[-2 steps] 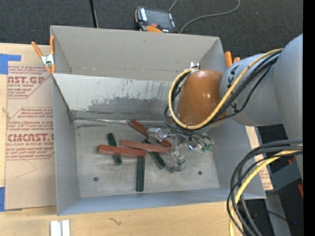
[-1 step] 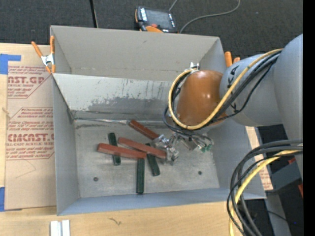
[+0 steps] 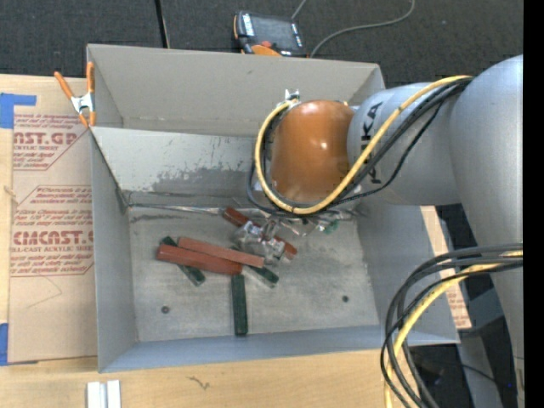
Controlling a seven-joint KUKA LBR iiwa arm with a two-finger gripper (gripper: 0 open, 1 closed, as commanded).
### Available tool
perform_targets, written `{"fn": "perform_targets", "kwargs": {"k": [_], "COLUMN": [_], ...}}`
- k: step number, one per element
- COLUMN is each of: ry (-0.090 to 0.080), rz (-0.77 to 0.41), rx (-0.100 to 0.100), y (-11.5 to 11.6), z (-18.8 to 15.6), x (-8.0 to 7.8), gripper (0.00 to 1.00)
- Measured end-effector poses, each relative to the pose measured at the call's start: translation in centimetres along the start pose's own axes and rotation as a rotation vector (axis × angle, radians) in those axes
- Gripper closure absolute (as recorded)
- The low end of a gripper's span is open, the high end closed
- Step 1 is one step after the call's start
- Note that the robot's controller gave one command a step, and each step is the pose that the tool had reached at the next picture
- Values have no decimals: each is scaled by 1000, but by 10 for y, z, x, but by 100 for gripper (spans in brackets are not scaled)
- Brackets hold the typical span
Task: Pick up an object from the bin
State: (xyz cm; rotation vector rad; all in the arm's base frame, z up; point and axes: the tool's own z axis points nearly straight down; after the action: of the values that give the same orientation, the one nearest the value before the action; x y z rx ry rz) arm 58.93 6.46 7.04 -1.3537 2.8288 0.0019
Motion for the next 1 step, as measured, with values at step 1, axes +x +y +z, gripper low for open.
{"fn": "perform_targets", "kwargs": {"k": [1], "ry": [1], "rz": [3], "rx": [-1], "y": [0], "z": [0], "x": [1], "gripper": [0]}}
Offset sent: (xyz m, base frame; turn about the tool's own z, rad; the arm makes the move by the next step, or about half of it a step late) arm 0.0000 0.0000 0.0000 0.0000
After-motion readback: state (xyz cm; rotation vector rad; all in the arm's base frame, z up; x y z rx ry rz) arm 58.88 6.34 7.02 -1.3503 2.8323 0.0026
